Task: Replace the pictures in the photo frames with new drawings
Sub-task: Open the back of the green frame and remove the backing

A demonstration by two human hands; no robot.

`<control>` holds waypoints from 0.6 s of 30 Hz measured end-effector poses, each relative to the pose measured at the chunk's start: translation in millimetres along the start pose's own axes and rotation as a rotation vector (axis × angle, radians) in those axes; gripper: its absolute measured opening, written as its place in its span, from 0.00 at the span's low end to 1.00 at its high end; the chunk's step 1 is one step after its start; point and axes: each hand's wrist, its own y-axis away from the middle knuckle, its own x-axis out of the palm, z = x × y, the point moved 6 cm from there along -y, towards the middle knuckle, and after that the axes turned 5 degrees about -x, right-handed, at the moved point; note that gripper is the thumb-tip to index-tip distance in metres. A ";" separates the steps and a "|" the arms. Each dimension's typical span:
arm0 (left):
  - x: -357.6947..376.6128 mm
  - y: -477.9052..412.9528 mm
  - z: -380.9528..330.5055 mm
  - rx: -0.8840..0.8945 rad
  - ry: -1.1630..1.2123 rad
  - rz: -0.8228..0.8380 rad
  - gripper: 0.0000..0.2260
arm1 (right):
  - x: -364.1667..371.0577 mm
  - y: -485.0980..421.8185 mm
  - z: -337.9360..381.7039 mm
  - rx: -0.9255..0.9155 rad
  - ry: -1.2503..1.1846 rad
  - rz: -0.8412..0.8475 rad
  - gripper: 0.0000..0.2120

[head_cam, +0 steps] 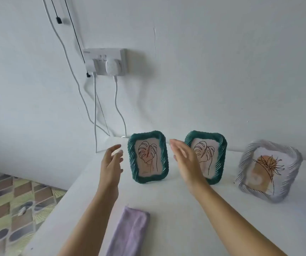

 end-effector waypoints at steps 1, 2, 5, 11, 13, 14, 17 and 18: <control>3.2 -5.3 2.2 -0.014 -0.015 0.013 0.10 | 5.3 -3.8 -4.0 0.017 0.038 0.002 0.16; 6.5 -10.6 5.1 -0.030 -0.038 0.030 0.11 | 10.2 -8.4 -7.8 0.044 0.080 0.011 0.18; 14.5 -25.0 12.5 -0.068 -0.073 0.071 0.11 | 24.4 -19.1 -21.2 0.085 0.142 0.053 0.21; 22.6 -44.1 22.3 -0.099 -0.085 0.145 0.10 | 37.1 -36.9 -36.3 0.182 0.206 0.075 0.23; 25.9 -43.2 25.0 -0.104 -0.090 0.167 0.10 | 37.6 -40.5 -37.6 0.184 0.233 0.044 0.20; 27.4 -42.6 27.4 -0.111 -0.093 0.175 0.10 | 37.1 -41.8 -38.7 0.180 0.243 0.031 0.19; 30.8 -39.8 31.6 -0.114 -0.084 0.176 0.11 | 35.8 -41.5 -43.3 0.160 0.254 0.026 0.18; 31.5 -37.9 30.4 -0.105 -0.093 0.177 0.11 | 35.0 -40.6 -42.9 0.151 0.260 0.027 0.18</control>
